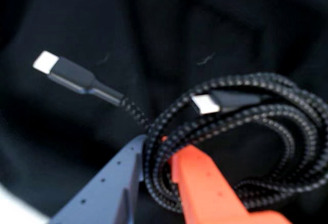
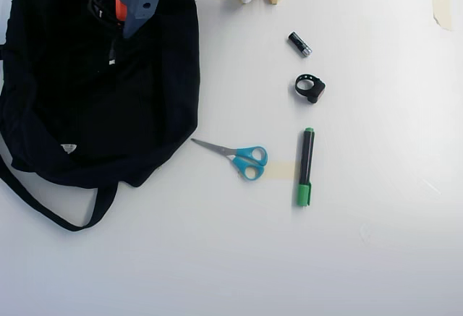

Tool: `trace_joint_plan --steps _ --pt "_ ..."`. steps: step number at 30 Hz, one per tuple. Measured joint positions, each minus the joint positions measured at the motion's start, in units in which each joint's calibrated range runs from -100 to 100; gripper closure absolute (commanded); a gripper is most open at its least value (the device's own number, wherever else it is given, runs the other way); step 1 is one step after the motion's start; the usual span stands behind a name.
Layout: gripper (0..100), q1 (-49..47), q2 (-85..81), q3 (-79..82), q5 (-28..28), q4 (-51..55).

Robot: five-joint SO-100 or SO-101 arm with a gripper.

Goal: Put the cable into the black bag

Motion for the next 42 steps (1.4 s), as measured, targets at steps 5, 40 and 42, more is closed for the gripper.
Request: trace_joint_plan --steps 5,40,42 --pt "97 5.7 13.9 0.2 0.7 -7.4" --pt "98 -40.8 -30.8 16.0 -7.9 13.4" --pt "98 -43.0 -35.0 21.1 -7.8 11.9"
